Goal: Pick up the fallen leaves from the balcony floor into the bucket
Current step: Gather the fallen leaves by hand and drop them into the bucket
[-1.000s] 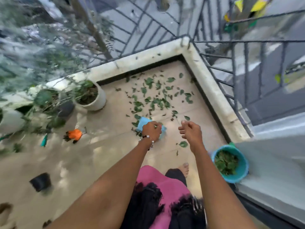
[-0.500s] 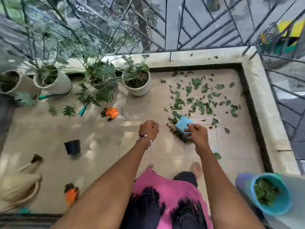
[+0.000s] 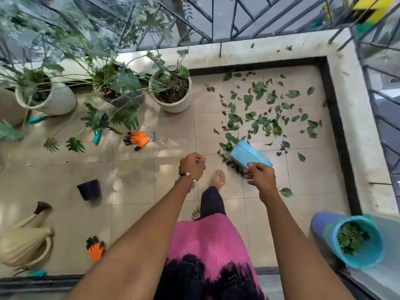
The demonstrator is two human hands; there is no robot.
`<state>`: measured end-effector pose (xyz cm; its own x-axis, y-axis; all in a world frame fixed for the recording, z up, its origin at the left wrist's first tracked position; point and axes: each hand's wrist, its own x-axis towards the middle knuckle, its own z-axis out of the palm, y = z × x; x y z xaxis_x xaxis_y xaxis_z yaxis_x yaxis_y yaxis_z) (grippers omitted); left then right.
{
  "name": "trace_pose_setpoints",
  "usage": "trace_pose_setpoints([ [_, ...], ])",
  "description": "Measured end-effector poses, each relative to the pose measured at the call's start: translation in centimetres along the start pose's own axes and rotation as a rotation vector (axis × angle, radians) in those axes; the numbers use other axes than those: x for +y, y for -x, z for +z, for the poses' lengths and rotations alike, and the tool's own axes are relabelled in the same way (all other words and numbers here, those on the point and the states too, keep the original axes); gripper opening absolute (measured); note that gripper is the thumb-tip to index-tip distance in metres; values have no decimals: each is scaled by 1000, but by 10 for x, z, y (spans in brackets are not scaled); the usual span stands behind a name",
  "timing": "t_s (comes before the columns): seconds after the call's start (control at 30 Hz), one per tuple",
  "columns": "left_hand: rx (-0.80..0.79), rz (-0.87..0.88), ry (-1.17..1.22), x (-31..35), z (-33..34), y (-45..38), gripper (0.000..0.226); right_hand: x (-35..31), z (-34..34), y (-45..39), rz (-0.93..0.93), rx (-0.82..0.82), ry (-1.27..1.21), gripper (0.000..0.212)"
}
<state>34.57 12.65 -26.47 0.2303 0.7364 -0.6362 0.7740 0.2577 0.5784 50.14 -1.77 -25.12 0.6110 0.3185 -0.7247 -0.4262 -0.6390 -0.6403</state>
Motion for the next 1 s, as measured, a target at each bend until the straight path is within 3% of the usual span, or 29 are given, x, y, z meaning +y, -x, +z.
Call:
trace_pose_setpoints([
  [0.3,-139,71,-164,62,39,-100,12,-25,5,-102,98,65,4,8],
  [0.47,-204,106,-258,73,60,-154,12,-11,11,-156,136,31,131,20],
  [0.67,-287,88,-348,51,77,-223,10,15,42,-208,100,26,264,11],
  [0.87,-374,143,-413,3,99,-314,11,45,106,-279,10,-2,390,19],
  [1.0,-395,128,-285,-46,130,-387,13,100,161,-354,-44,-6,514,32],
])
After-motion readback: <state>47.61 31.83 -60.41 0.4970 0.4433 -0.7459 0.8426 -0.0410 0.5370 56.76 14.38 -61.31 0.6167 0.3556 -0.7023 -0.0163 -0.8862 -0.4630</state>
